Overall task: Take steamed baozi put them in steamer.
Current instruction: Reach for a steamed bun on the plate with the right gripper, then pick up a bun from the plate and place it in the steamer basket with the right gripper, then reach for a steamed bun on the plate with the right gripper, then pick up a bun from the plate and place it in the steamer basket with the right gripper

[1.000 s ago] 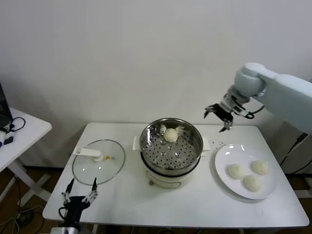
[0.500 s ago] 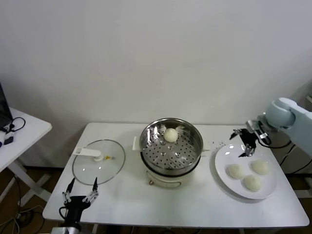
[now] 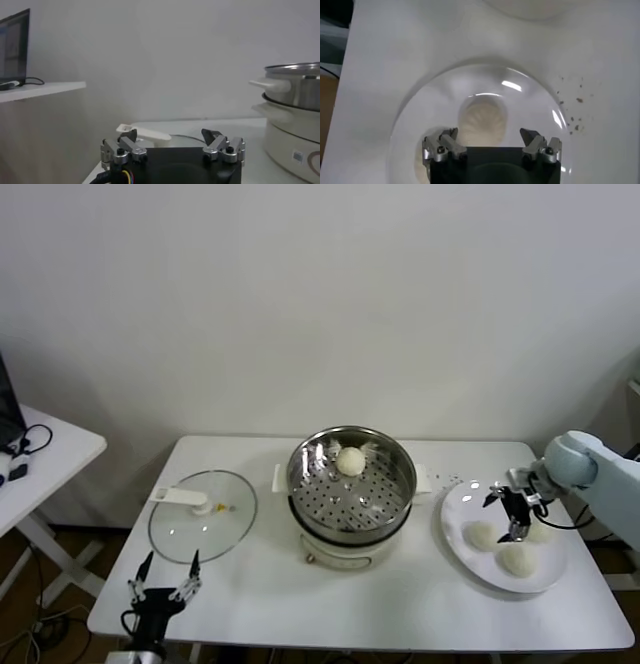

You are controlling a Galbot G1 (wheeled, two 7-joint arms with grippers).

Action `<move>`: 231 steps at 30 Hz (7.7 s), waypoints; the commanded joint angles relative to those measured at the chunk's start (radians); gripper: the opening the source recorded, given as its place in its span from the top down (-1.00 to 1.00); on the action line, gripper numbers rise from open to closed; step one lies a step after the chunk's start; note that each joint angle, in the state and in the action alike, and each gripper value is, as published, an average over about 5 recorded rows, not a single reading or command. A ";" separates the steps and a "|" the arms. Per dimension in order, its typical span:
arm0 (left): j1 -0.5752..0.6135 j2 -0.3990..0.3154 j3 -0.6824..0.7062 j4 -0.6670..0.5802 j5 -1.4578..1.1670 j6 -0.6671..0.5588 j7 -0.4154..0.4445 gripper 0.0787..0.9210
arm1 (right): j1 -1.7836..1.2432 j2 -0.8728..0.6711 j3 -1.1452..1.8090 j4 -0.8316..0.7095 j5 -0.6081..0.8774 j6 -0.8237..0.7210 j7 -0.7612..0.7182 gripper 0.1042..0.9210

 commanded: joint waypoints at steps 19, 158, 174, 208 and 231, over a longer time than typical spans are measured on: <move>-0.009 -0.001 -0.002 0.017 0.001 0.000 -0.001 -0.77 | -0.046 0.120 0.018 -0.148 -0.048 0.001 -0.010 -0.76; 0.046 0.010 -0.013 -0.006 -0.008 -0.020 -0.026 -0.77 | 0.392 -0.231 -0.341 0.213 0.106 0.084 -0.171 -0.76; 0.055 0.001 -0.014 0.002 0.000 -0.017 -0.025 -0.77 | -0.109 -0.181 0.122 0.061 -0.149 0.148 -0.125 -0.76; 0.048 -0.002 -0.014 0.019 0.009 -0.016 -0.024 -0.77 | -0.180 -0.028 0.131 0.006 -0.195 0.139 -0.059 -0.76; 0.041 0.012 -0.006 0.005 0.011 -0.014 -0.019 -0.77 | -0.033 -0.063 0.072 0.054 -0.133 0.147 -0.073 -0.45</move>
